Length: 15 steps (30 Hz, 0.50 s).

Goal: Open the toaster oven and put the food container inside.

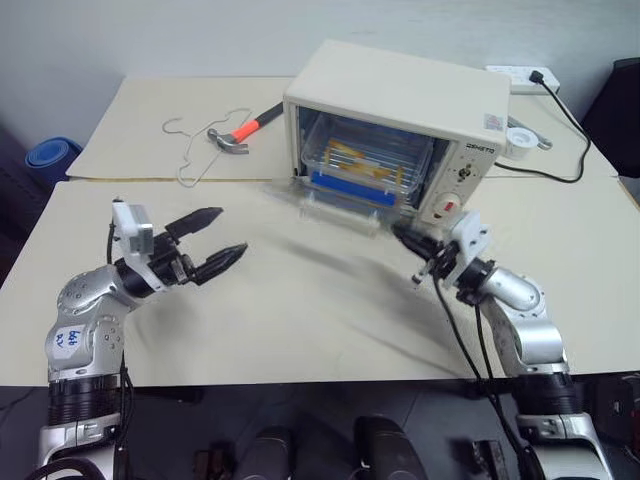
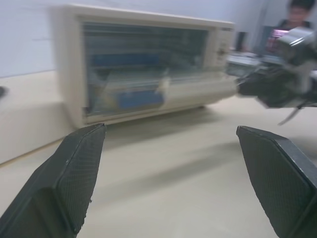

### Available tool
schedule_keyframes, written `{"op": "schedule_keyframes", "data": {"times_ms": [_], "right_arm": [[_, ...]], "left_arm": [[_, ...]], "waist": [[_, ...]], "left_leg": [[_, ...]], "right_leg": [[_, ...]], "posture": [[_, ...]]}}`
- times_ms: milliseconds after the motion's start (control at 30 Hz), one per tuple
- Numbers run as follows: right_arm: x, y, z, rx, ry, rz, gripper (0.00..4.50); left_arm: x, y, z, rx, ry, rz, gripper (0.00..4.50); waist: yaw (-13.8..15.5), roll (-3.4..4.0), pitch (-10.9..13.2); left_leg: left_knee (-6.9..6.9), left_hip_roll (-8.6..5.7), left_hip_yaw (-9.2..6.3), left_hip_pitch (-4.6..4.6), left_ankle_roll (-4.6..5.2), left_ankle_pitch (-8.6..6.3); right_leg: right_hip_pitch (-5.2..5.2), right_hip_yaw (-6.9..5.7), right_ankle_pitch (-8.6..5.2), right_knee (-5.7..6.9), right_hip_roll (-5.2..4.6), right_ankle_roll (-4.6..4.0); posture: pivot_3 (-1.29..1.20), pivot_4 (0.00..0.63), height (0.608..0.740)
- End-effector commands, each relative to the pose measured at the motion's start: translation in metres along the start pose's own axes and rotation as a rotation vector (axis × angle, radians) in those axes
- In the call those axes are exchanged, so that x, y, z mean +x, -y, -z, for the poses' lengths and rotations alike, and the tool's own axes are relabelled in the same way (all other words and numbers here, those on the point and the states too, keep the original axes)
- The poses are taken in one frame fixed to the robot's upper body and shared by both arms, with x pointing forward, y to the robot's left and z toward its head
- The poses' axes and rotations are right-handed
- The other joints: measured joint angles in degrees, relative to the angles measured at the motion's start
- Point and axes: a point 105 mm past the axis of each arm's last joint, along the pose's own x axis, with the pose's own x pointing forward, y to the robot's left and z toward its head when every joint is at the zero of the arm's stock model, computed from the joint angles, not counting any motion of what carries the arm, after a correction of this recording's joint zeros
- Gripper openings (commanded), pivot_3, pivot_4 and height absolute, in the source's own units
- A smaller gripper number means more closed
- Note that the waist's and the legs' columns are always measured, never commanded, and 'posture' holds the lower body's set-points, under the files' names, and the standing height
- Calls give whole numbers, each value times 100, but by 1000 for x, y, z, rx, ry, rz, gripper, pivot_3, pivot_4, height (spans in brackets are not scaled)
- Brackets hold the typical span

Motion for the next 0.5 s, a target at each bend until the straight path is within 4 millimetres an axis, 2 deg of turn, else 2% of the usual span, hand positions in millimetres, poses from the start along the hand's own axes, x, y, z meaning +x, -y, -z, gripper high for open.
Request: {"op": "schedule_keyframes", "data": {"times_ms": [33,67,167,367,433,500], "right_arm": [[-2,4,-51,44,187,-58,0],[-6,0,-51,34,151,-117,0],[-30,-17,-34,-32,-26,-311,586],[-94,-33,2,-86,-299,-537,2638],[-112,-25,16,-90,-357,-528,3346],[-122,-16,25,-102,-381,-501,3989]], "left_arm": [[-13,-8,-5,106,-44,-74,4482],[-18,-8,0,127,-80,-74,4482],[-41,-3,15,152,-186,-59,4500],[-88,19,37,119,-345,-66,4500],[-95,24,40,110,-361,-76,4500],[-96,24,44,135,-374,-83,4500]], "waist": [[3,1,0],[14,1,0],[43,1,0],[69,2,1],[87,2,0],[115,2,1]], "left_leg": [[-2,0,-1,0,0,0],[-3,0,-5,0,-1,-1],[-15,-1,-16,0,4,-6],[-32,5,4,2,12,-11],[-29,11,3,20,13,-12],[-26,19,0,41,12,-13]], "right_leg": [[0,-1,0,-1,0,0],[0,-2,0,-1,0,0],[6,-4,1,-11,-2,-2],[16,2,1,-50,-6,-2],[43,5,1,-91,-7,-3],[69,5,9,-105,-6,-15]], "posture": [[0,150,740],[0,150,740],[0,150,740],[0,150,740],[0,150,740],[0,150,740]]}}
